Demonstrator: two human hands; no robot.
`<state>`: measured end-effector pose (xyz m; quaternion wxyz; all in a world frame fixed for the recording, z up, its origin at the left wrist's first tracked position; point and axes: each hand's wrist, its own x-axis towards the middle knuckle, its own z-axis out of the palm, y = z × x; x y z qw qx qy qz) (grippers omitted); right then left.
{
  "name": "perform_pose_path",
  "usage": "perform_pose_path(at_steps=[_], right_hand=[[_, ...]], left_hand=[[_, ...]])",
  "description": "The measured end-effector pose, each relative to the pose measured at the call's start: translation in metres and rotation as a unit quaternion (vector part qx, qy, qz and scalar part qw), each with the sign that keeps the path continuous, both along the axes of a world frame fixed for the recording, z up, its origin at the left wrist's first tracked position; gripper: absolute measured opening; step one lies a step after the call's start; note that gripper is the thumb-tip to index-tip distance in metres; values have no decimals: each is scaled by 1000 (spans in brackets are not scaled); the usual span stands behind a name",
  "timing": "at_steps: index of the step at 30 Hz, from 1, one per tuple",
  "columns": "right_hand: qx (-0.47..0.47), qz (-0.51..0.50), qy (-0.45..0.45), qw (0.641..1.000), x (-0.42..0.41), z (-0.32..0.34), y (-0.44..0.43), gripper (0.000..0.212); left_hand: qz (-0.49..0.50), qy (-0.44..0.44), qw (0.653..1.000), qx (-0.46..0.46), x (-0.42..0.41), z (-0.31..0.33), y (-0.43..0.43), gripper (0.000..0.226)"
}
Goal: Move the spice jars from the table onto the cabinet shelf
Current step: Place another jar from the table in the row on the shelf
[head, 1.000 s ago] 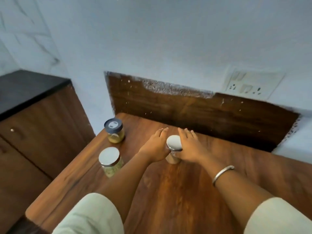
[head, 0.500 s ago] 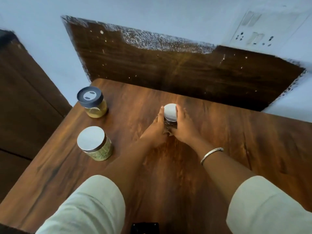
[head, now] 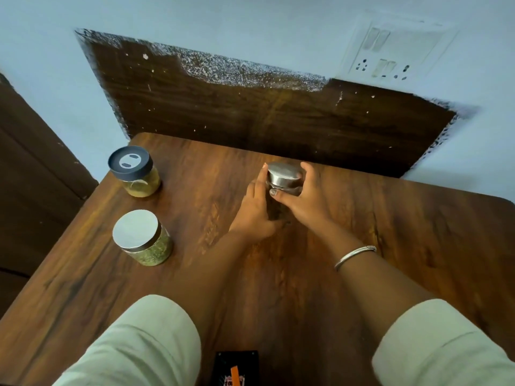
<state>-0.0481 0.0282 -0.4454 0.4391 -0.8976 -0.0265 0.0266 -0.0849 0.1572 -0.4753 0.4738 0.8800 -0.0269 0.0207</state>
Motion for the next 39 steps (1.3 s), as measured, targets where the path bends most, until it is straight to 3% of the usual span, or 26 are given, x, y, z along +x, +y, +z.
perform_pose_path(at_steps=[7,10,14,18,20,23,29,33,36,39], right_hand=[[-15,36,-47,998,-18,32,-22,92],[62,75,10,995,-28,43,-42,86],[176,159,105,966,-42,54,-71,87],[204,168,129,956,-52,62,-95,92],[222,154,128,954,-57,63,-108,92],[217,124,107,962,-64,66,-122,95],[167,135,85,973,-72,79,-144,112],[202,166,110,959,-71,85,-169,118],[218,196,135,946,-70,86,-182,124],[179,200,123,956,-74,89,-188,130]], left_hand=[[76,-39,993,-81,-15,37,-36,121],[60,-19,980,-189,-25,49,-41,109],[16,55,949,-311,-42,60,-56,91],[13,115,945,-307,-51,71,-73,70],[22,116,956,-270,-53,75,-81,73],[12,88,959,-270,-57,82,-94,57],[-53,92,936,-336,-62,87,-111,88],[-72,87,919,-379,-63,92,-124,96],[-90,88,920,-370,-64,95,-134,105],[-114,104,939,-308,-67,100,-138,103]])
